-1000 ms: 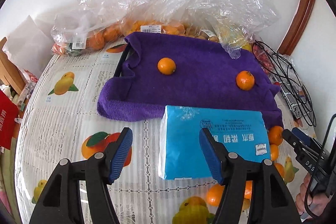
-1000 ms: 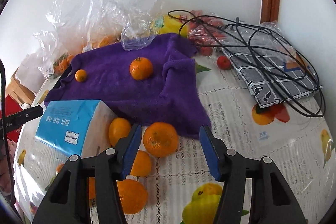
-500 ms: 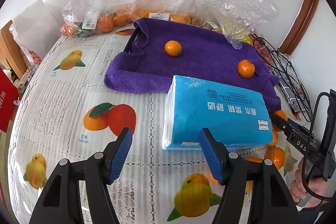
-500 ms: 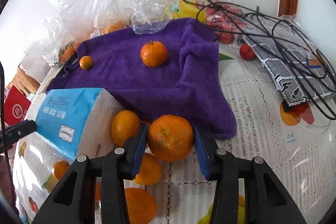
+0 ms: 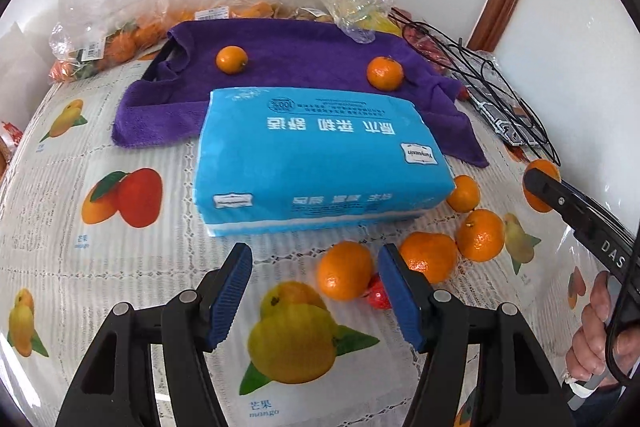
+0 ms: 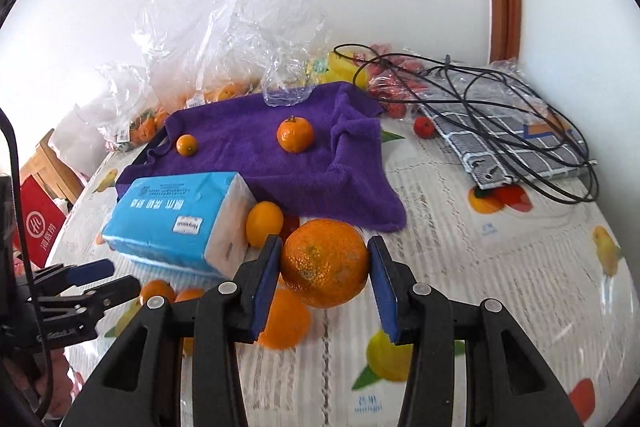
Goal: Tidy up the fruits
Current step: 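Grasp an orange with the left gripper while the right gripper grasps a large orange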
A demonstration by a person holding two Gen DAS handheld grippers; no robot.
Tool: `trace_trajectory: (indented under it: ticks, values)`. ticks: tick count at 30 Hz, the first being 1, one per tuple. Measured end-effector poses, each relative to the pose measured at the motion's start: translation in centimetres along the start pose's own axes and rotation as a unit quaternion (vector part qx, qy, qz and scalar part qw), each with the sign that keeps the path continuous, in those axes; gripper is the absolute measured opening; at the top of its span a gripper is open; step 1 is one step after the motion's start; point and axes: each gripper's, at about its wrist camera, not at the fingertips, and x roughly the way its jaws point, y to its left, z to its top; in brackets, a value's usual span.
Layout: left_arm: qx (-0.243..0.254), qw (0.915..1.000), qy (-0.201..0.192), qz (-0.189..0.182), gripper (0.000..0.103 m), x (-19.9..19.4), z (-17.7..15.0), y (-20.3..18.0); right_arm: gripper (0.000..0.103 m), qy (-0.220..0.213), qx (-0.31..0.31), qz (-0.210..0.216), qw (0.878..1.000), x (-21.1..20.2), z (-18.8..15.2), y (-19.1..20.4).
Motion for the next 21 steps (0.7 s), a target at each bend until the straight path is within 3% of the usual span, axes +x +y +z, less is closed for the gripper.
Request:
trace_trajectory:
  ticks: [10, 21]
  values:
    - [-0.001, 0.9991, 0.017, -0.038, 0.032, 1.9, -1.0, -0.1, 0.044, 0.012, 0.022, -0.014, 1.0, -1.1, -2.8, -0.9]
    - [-0.012, 0.9999, -0.001, -0.005, 0.031, 1.8, -2.1, 2.0, 0.044, 0.047, 0.01, 0.01, 0.999, -0.1, -5.2, 0.9]
